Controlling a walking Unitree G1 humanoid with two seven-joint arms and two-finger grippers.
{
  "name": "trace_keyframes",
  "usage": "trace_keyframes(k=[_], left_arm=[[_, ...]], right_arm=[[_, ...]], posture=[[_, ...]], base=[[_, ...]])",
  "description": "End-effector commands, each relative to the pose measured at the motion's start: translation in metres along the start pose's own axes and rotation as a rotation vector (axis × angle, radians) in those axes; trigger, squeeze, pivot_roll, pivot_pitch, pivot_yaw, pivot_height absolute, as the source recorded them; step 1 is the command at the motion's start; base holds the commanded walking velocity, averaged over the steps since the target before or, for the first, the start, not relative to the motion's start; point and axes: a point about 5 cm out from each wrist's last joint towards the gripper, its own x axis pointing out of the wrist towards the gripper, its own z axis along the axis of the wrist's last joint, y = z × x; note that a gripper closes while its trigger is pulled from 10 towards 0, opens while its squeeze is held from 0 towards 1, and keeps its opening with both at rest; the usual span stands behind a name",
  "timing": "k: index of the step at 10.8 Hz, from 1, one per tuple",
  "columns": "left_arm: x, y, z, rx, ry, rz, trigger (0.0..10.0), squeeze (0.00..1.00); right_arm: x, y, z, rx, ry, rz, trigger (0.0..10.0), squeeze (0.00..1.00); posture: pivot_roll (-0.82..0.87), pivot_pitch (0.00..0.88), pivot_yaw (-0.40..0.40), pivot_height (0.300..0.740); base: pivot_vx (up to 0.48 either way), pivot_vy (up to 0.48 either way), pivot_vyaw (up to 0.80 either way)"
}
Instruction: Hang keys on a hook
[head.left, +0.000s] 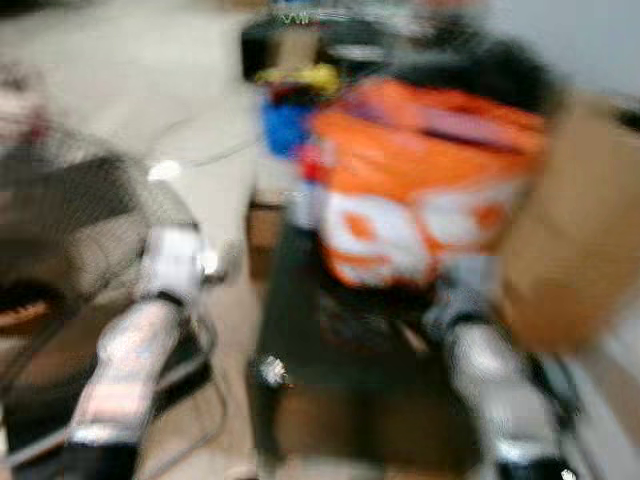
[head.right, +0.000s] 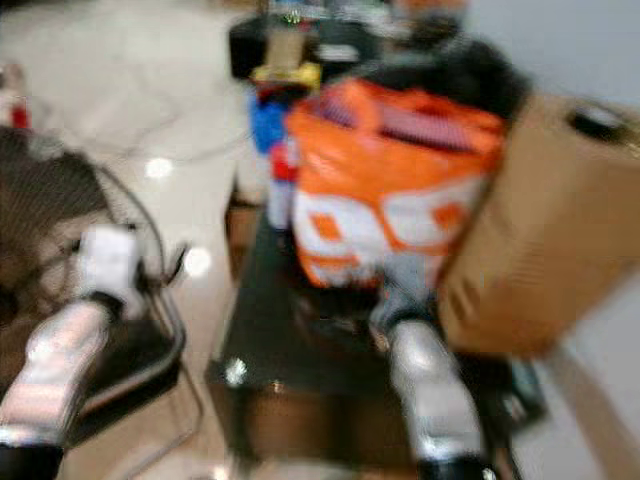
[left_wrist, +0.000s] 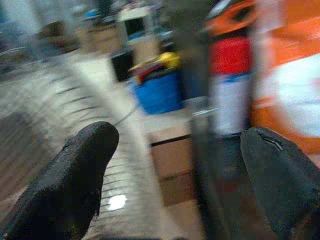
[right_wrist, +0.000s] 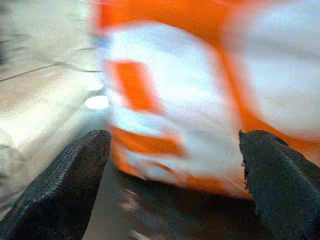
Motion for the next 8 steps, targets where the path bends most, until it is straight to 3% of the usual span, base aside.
trace_keyframes(k=[1,4,6,7,8], left_arm=[[0.004,-0.010,0.004,0.000,-0.014,-0.032,10.0,0.07],[0.004,-0.010,-0.001,0.030,0.015,-0.084,10.0,0.04],[0.009,-0.013,0.000,0.057,0.021,-0.210,10.0,0.05],[0.016,-0.015,-0.001,0.062,0.033,-0.265,10.0,0.04],[0.020,-0.020,-0.002,0.078,0.038,-0.319,10.0,0.05]], right_arm=[[-0.002,-0.015,-0.002,-0.047,0.012,-0.029,10.0,1.00],[0.002,-0.025,0.000,-0.109,0.032,-0.028,10.0,1.00],[0.009,-0.034,-0.010,-0.123,0.121,-0.081,10.0,1.00],[0.012,-0.036,-0.013,-0.131,0.156,-0.076,10.0,0.44],[0.013,-0.038,-0.018,-0.135,0.187,-0.074,10.0,0.00]], posture=[[-0.01,0.000,-0.054,0.740],[0.00,0.000,-0.065,0.740],[0.00,0.000,-0.081,0.740],[0.00,0.000,-0.086,0.740],[0.00,0.000,-0.088,0.740]], base=[[0.326,0.000,0.00],[0.000,0.000,0.00],[0.000,0.000,0.00],[0.000,0.000,0.00],[0.000,0.000,0.00]])
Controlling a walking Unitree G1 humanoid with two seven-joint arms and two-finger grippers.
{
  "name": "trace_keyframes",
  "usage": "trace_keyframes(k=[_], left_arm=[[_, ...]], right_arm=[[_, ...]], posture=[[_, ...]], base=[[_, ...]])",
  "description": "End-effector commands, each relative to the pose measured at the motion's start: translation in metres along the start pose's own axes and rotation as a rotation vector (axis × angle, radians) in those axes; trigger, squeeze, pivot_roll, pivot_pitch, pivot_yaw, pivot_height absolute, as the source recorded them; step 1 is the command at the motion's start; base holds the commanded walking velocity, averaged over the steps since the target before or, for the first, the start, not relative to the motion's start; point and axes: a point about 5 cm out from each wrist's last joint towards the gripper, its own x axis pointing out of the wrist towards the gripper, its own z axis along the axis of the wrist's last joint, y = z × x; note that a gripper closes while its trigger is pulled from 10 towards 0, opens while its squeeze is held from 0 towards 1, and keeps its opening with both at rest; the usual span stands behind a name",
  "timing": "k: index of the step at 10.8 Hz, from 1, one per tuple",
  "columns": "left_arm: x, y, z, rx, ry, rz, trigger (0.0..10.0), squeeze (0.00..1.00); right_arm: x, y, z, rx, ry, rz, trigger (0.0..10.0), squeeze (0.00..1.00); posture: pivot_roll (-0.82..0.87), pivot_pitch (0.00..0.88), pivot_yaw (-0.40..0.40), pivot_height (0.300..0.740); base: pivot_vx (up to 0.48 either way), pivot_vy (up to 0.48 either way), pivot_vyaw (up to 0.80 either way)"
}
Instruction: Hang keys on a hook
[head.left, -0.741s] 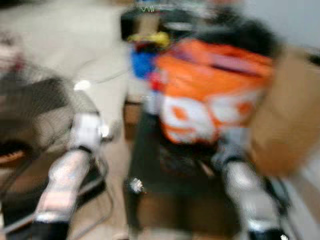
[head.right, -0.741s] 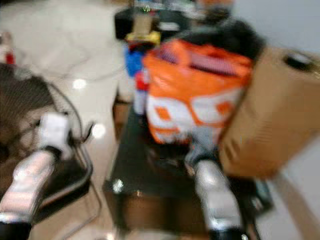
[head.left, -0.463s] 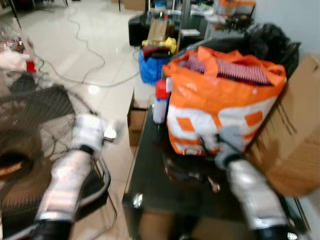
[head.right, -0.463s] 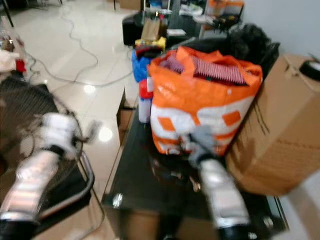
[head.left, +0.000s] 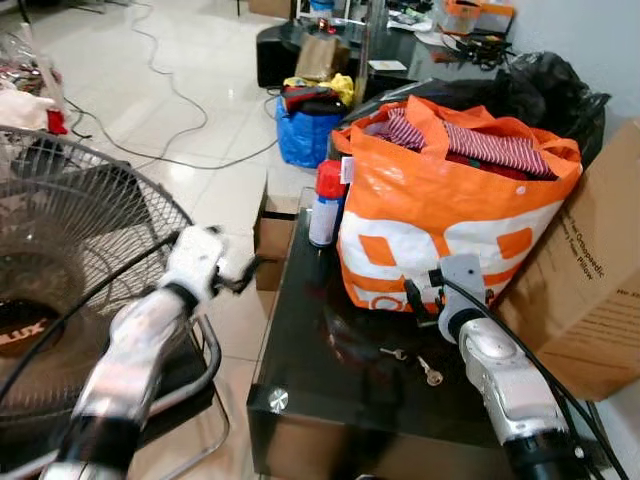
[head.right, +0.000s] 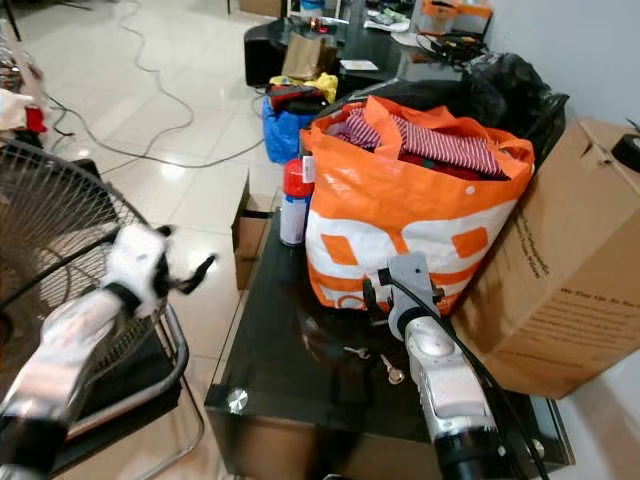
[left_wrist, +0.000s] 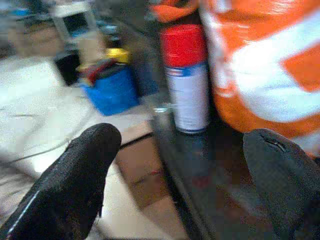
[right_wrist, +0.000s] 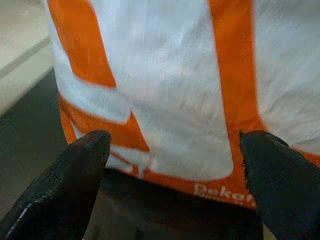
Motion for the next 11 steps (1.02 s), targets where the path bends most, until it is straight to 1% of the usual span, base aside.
trace_keyframes(k=[1,2,3,4,5,6,7,8,9,10,11], left_arm=[[0.007,-0.009,-0.001,-0.002,0.004,-0.088,10.0,0.05],[0.012,-0.017,-0.002,-0.004,0.019,-0.164,10.0,0.05],[0.016,-0.040,-0.014,0.070,0.115,-0.400,10.0,0.05],[0.016,-0.047,-0.018,0.087,0.139,-0.474,10.0,0.06],[0.018,-0.053,-0.020,0.116,0.150,-0.532,10.0,0.05],[0.017,-0.060,-0.022,0.136,0.150,-0.575,10.0,0.05],[0.016,-0.070,-0.024,0.157,0.141,-0.628,10.0,0.05],[0.016,-0.074,-0.026,0.157,0.143,-0.650,10.0,0.05],[0.014,-0.083,-0.029,0.171,0.150,-0.683,10.0,0.05],[0.010,-0.091,-0.035,0.177,0.158,-0.711,10.0,0.05],[0.005,-0.095,-0.038,0.163,0.164,-0.740,10.0,0.05]], right_arm=[[0.001,-0.007,-0.004,-0.035,0.042,0.003,10.0,0.00],[0.001,-0.005,-0.009,-0.073,0.074,0.049,10.0,0.00],[-0.002,0.000,-0.023,-0.140,0.161,0.180,10.0,0.00],[-0.002,0.001,-0.030,-0.168,0.191,0.209,10.0,0.00],[0.000,0.002,-0.036,-0.179,0.204,0.226,10.0,0.00],[-0.001,0.003,-0.040,-0.165,0.201,0.230,10.0,0.00],[-0.004,0.004,-0.045,-0.132,0.199,0.233,10.0,0.00],[-0.005,0.005,-0.047,-0.113,0.194,0.241,10.0,0.00],[-0.010,0.006,-0.051,-0.071,0.188,0.260,10.0,0.00],[-0.012,0.011,-0.061,-0.050,0.219,0.285,10.0,0.00],[-0.011,0.015,-0.066,-0.067,0.238,0.294,10.0,0.00]], posture=[[-0.01,0.000,-0.090,0.740],[-0.03,0.000,-0.083,0.740],[-0.06,0.000,-0.064,0.740],[-0.07,0.000,-0.054,0.740],[-0.08,0.000,-0.051,0.740],[-0.11,0.000,-0.025,0.740],[-0.12,0.000,-0.008,0.740],[-0.14,0.000,0.002,0.740],[-0.15,0.000,0.000,0.740],[-0.17,0.000,0.009,0.740],[-0.17,0.000,0.012,0.740]], base=[[0.000,0.000,0.00],[0.000,0.000,0.00],[0.000,0.000,0.00],[0.000,0.000,0.00],[0.000,0.000,0.00],[0.000,0.000,0.00],[0.000,0.000,0.00],[0.000,0.000,0.00],[0.000,0.000,0.00],[0.000,0.000,0.00],[0.000,0.000,0.00]])
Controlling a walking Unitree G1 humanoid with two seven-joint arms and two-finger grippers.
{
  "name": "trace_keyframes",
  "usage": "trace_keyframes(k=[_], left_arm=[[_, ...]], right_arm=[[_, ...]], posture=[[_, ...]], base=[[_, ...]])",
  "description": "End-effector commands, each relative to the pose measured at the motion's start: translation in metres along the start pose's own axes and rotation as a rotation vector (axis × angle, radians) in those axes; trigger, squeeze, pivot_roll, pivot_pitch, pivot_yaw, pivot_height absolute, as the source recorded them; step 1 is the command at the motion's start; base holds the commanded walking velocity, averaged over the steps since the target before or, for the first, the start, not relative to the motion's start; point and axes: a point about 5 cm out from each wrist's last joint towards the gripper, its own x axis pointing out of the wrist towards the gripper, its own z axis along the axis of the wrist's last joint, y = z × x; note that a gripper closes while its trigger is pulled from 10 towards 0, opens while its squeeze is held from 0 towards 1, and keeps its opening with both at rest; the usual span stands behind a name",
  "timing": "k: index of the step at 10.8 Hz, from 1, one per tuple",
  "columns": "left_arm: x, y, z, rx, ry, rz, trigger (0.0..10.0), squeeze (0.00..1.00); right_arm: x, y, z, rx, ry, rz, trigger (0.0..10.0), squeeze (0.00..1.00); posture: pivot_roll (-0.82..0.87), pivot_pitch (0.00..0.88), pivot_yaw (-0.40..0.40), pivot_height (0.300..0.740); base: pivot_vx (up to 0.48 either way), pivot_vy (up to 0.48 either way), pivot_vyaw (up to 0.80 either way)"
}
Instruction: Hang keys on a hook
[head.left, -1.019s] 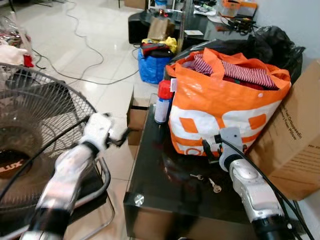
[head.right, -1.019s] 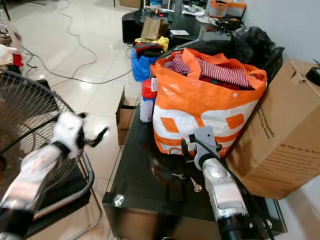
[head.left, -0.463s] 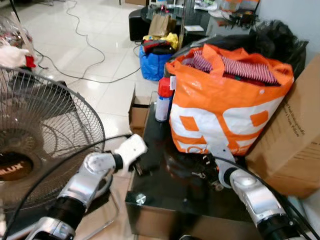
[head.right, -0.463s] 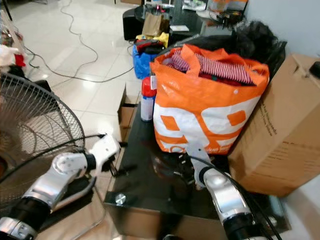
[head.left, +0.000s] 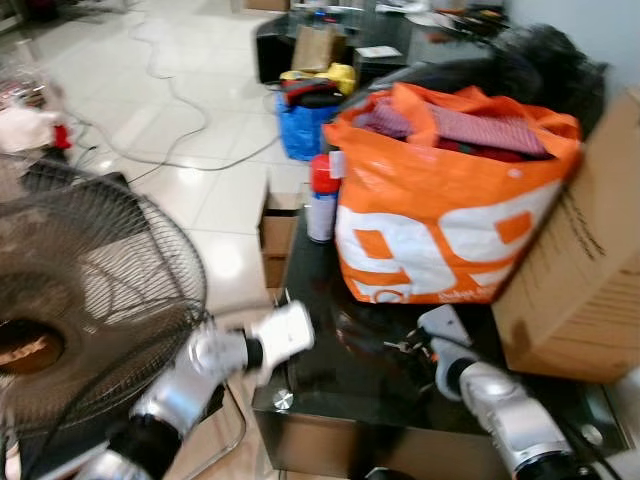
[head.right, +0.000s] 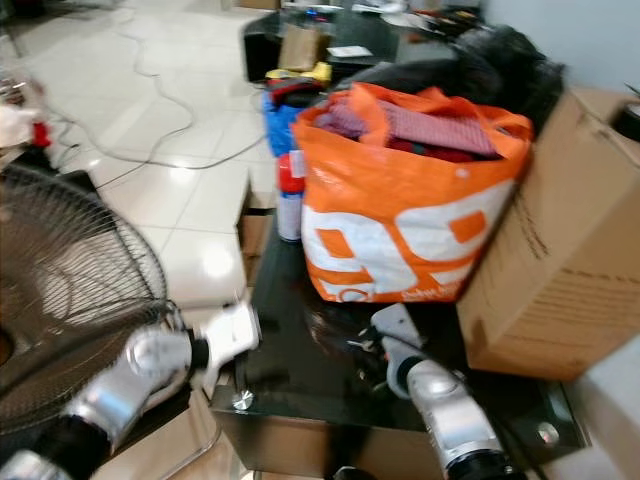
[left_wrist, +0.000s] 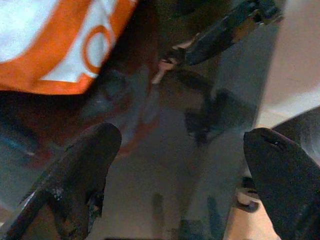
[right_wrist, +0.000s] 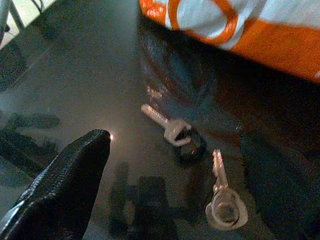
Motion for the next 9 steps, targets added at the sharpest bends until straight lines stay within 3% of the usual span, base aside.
trace_keyframes(k=[1,4,6,8,9], left_arm=[[-0.002,0.001,0.002,0.017,0.000,-0.008,10.0,0.06],[-0.004,-0.002,-0.003,0.020,0.024,-0.085,10.0,0.06],[-0.003,-0.002,-0.002,0.019,0.026,-0.098,10.0,0.07],[-0.003,-0.001,-0.002,0.024,0.025,-0.110,10.0,0.07],[-0.003,0.000,-0.001,0.030,0.025,-0.116,10.0,0.06]], right_arm=[[0.001,-0.003,0.002,-0.013,-0.006,-0.010,10.0,0.00],[0.006,-0.014,-0.009,0.045,0.073,-0.079,10.0,0.00],[0.010,-0.019,-0.018,0.034,0.128,-0.138,10.0,0.00],[0.010,-0.023,-0.024,0.031,0.163,-0.124,2.2,0.00],[0.008,-0.026,-0.026,0.020,0.177,-0.099,0.1,0.00]], posture=[[-0.17,0.000,0.017,0.740],[-0.19,0.000,0.014,0.740],[-0.20,0.000,0.020,0.740],[-0.20,0.000,0.024,0.740],[-0.20,0.000,0.025,0.740]], base=[[0.000,0.000,0.00],[0.000,0.000,0.00],[0.000,0.000,0.00],[0.000,0.000,0.00],[0.000,0.000,0.00]])
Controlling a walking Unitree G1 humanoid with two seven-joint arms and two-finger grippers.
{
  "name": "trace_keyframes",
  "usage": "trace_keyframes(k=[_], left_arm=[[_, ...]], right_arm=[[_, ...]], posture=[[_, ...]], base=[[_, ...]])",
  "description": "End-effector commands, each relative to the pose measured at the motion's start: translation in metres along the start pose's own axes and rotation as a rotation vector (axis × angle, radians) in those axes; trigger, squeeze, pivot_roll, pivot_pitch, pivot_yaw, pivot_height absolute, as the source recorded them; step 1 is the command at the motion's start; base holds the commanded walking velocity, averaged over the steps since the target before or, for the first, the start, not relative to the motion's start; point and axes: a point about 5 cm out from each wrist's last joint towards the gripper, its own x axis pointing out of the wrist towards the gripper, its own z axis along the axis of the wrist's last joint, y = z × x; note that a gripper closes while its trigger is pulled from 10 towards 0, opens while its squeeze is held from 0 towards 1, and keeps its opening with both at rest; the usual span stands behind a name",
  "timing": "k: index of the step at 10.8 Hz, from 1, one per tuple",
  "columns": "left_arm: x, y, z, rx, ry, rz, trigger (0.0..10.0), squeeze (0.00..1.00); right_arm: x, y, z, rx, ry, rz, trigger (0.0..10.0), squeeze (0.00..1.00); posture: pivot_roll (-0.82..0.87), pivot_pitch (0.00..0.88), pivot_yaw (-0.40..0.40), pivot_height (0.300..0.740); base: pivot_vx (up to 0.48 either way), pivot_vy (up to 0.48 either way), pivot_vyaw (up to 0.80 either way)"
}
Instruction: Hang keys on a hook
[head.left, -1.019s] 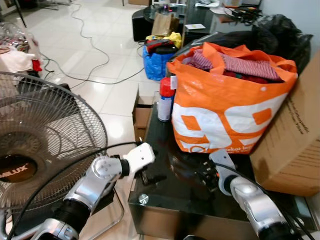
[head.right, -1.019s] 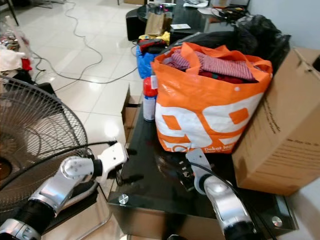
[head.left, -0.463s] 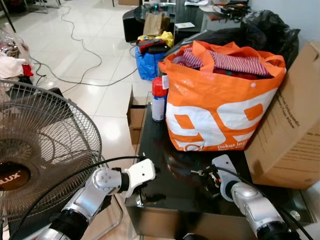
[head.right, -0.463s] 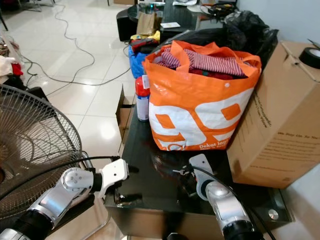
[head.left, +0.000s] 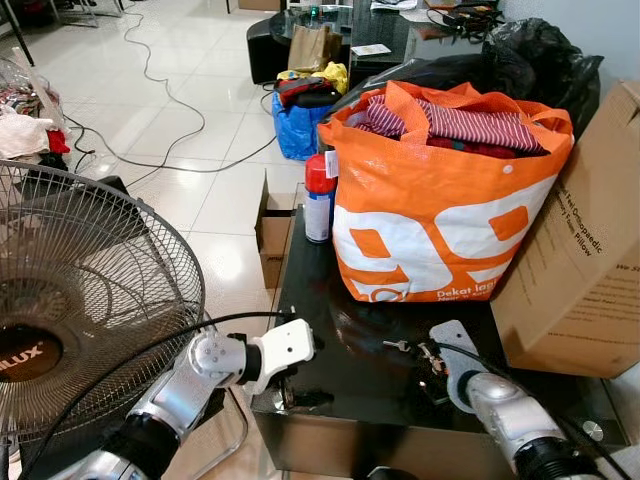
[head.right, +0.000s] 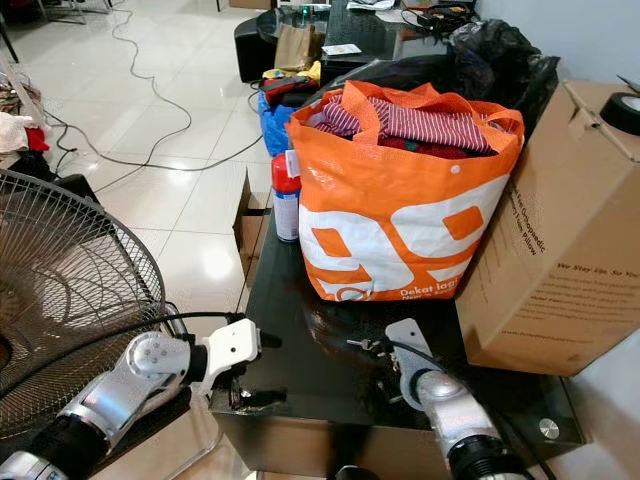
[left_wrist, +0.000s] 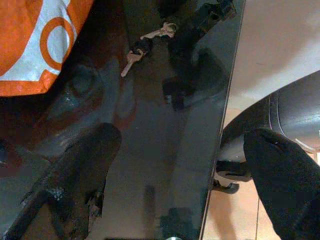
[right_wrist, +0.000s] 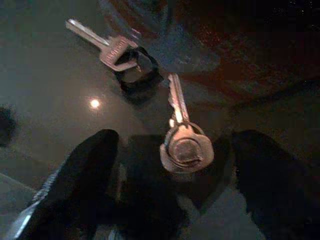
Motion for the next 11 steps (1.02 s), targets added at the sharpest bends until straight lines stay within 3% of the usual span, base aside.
trace_keyframes(k=[1,11], left_arm=[[-0.0005,0.0017,0.0005,0.011,0.001,-0.003,10.0,0.06],[0.0031,0.0076,0.0031,0.025,0.000,-0.007,10.0,0.06]], right_arm=[[-0.0001,-0.0030,0.0007,-0.012,0.005,-0.002,0.0,0.00],[0.0019,-0.0036,0.0043,-0.009,-0.016,0.016,0.0,0.00]], posture=[[-0.21,0.000,0.025,0.740],[-0.20,0.000,0.024,0.740]], base=[[0.000,0.000,0.00],[0.000,0.000,0.00]])
